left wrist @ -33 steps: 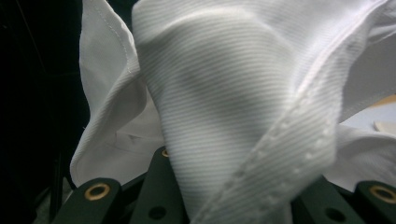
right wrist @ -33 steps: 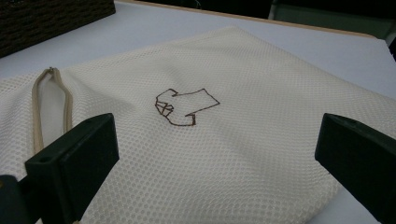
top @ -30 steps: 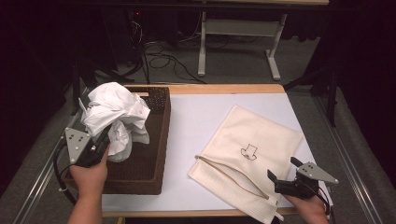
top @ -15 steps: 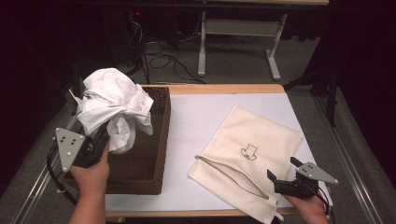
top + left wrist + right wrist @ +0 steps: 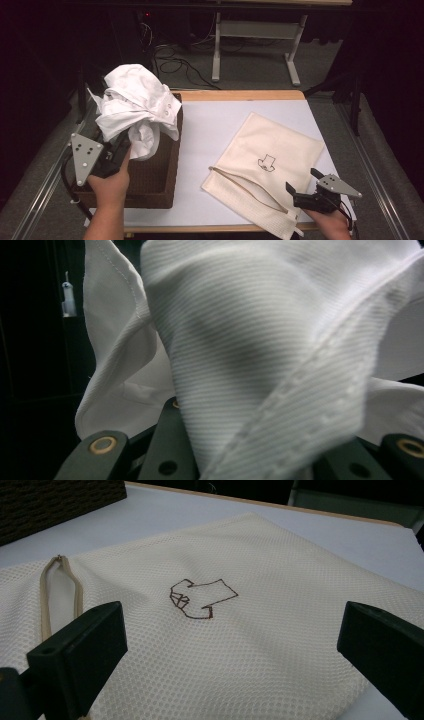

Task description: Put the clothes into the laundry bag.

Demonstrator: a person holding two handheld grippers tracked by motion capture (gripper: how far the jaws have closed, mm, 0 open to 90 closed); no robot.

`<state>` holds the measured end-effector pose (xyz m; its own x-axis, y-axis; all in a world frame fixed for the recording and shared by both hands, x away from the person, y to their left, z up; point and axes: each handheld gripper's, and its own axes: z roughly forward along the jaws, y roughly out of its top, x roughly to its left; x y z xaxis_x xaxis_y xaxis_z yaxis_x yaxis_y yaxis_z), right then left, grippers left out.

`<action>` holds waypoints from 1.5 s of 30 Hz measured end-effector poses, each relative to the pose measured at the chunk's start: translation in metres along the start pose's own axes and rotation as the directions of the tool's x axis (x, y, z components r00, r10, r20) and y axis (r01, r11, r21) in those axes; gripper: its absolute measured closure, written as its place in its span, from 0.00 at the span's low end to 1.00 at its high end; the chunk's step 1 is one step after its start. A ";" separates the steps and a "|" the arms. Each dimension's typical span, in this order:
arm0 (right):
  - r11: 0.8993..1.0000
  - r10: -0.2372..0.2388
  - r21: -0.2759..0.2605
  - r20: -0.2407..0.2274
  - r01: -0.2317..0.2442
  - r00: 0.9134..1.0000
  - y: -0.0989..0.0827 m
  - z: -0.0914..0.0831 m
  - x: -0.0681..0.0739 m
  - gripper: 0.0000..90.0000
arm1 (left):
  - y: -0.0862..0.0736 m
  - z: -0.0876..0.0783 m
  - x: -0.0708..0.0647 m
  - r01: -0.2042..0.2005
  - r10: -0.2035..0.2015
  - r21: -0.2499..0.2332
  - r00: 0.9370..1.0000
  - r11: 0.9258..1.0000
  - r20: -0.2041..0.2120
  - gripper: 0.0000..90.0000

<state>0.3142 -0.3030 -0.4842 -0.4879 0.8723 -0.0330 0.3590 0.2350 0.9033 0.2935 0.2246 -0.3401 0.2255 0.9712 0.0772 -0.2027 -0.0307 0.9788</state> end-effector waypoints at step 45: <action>0.996 -0.073 0.036 -0.098 0.077 0.993 0.004 0.009 0.029 0.13 | -0.034 -0.031 -0.117 0.042 -0.051 0.033 0.917 0.999 0.395 0.82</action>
<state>0.3089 -0.2726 -0.4856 -0.5882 0.8067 -0.0570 0.3490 0.3168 0.8820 0.2442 0.1199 -0.3878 0.5938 0.7989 0.0956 -0.1613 0.0018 0.9869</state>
